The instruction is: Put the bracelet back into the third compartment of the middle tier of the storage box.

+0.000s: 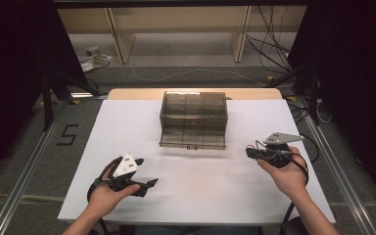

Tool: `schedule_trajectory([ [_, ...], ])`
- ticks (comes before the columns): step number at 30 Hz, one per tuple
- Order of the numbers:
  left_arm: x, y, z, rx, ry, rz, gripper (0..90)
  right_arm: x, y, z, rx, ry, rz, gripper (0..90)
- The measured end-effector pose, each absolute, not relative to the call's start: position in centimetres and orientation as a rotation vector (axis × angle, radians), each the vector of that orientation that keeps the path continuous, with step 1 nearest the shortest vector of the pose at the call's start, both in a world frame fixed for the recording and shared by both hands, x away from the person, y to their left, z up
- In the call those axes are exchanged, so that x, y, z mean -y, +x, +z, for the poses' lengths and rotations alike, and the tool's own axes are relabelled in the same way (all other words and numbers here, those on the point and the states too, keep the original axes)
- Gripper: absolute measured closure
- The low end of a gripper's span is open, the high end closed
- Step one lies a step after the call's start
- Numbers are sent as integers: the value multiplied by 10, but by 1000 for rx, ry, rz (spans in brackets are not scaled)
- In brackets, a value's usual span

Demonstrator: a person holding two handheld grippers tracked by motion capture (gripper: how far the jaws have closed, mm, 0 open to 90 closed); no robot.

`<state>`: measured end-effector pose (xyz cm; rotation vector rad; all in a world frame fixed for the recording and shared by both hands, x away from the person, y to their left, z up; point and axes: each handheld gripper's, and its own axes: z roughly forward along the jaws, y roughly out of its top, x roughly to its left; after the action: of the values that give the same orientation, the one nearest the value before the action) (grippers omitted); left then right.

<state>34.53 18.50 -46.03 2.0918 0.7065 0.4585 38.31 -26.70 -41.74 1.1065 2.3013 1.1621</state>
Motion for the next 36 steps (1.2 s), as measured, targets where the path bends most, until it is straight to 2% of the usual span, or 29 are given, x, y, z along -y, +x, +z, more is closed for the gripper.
schedule_trajectory([
  [36, -185, 345, -460, -703, 2093, 457, 161, 250, 393, -412, -2310, 1066, 1182, 888],
])
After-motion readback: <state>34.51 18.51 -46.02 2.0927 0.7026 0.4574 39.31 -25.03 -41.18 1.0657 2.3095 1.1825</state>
